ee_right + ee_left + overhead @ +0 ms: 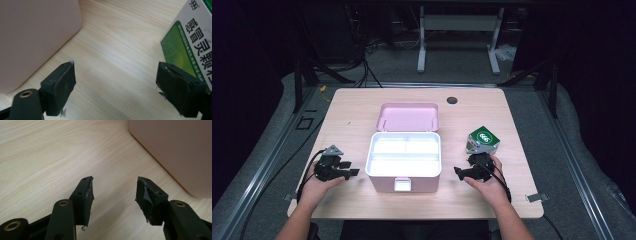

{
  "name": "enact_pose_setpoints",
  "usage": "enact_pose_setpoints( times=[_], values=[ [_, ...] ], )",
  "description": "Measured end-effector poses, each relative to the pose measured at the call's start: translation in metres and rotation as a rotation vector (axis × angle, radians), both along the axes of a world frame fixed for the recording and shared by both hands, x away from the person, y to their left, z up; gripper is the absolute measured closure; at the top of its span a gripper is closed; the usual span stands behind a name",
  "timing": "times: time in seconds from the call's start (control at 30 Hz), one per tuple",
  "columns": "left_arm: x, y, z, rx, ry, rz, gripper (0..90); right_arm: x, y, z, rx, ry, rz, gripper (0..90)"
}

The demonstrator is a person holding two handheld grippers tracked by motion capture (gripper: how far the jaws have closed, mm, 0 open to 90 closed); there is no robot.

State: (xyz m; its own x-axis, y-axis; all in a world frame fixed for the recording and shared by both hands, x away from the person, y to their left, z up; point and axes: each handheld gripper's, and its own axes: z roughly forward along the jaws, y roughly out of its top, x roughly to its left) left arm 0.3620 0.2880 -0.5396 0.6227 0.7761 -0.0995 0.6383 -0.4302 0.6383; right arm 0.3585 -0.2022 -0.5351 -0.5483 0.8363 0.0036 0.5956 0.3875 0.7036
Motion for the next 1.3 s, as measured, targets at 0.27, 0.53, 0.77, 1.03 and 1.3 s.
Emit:
enact_pose_setpoints(
  times=[0.27, 0.53, 0.77, 1.03, 1.3],
  values=[
    [-0.001, -0.001, -0.002, 0.024, 0.011, -0.009, 46.7, 0.0, -0.006, -0.001, 0.006, -0.016, -0.002, 29.1],
    [-0.003, 0.001, 0.001, -0.005, -0.002, -0.002, 47.2, -0.001, -0.011, -0.001, 0.045, -0.025, -0.013, 40.8],
    [-0.001, 0.001, 0.0, -0.018, 0.019, -0.01, 47.8, 0.0, -0.011, -0.001, 0.045, -0.008, -0.038, 42.9],
    [-0.003, 0.0, 0.003, -0.045, 0.034, -0.038, 48.3, -0.004, -0.008, 0.002, 0.038, -0.027, -0.025, 45.6],
    [-0.005, -0.004, 0.019, -0.054, -0.002, -0.063, 49.0, -0.006, -0.005, 0.003, 0.044, -0.03, -0.008, 47.2]
  ],
)
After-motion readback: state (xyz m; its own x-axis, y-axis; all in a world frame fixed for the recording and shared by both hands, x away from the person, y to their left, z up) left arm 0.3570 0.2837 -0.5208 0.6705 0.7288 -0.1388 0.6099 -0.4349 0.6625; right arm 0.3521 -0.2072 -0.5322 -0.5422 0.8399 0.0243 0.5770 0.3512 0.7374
